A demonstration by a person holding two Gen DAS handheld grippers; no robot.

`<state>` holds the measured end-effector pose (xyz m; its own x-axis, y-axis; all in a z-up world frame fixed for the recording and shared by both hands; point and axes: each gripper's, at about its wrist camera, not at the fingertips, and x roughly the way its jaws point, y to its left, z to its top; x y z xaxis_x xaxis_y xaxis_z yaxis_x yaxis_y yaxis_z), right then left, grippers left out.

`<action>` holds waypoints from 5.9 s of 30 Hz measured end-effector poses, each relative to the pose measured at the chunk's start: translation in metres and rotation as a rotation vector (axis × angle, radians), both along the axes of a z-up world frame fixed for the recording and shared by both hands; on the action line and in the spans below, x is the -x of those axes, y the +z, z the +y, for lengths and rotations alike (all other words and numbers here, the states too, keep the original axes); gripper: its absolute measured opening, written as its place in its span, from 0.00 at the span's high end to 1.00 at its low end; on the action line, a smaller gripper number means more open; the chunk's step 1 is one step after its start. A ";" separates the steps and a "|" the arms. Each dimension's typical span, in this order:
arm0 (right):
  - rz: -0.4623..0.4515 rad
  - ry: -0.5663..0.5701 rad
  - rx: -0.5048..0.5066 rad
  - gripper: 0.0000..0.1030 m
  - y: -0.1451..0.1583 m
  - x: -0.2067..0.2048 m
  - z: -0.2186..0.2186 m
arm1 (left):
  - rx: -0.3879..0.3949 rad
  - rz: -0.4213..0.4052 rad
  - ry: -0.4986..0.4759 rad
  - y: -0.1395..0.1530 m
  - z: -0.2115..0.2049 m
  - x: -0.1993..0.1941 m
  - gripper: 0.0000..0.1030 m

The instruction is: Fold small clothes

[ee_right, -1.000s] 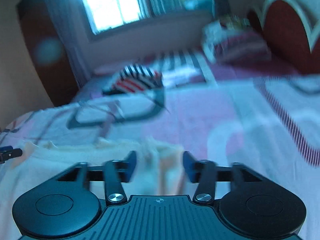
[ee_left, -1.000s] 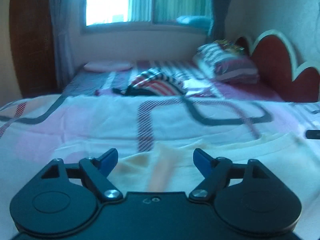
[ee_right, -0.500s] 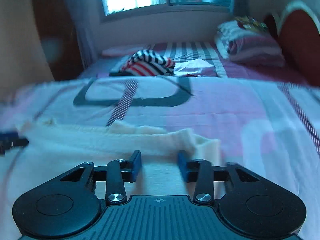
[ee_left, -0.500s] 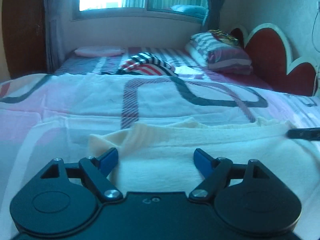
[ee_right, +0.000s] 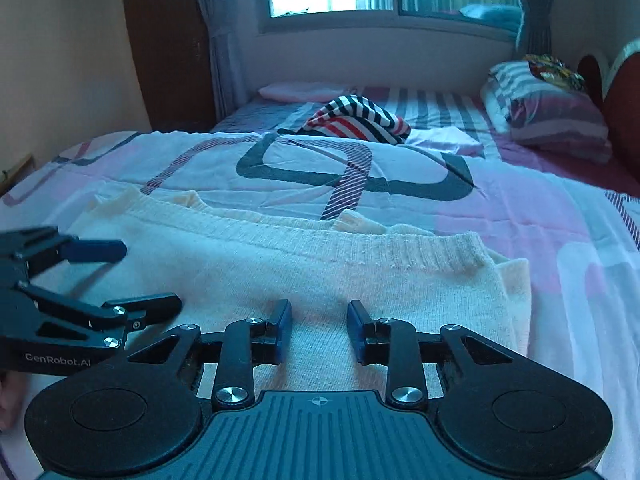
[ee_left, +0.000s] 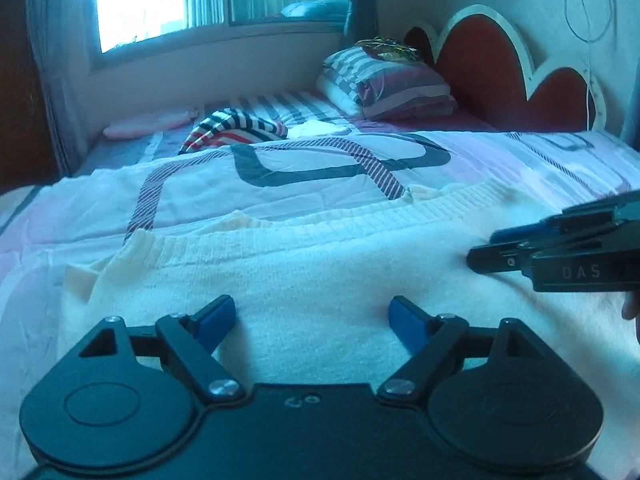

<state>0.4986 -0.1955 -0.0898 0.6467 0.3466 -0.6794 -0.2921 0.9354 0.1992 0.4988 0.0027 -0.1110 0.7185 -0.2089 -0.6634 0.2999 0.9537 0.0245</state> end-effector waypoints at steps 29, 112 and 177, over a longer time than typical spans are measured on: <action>-0.018 0.043 0.020 0.70 0.011 0.097 0.014 | 0.041 0.024 0.039 0.007 0.011 0.093 0.21; -0.011 -0.035 -0.192 0.91 0.029 0.100 0.016 | 0.820 -0.014 0.798 -0.015 0.108 0.157 0.56; 0.129 -0.160 -0.422 0.54 0.010 0.070 -0.119 | 0.323 0.134 0.272 0.035 -0.038 0.055 0.35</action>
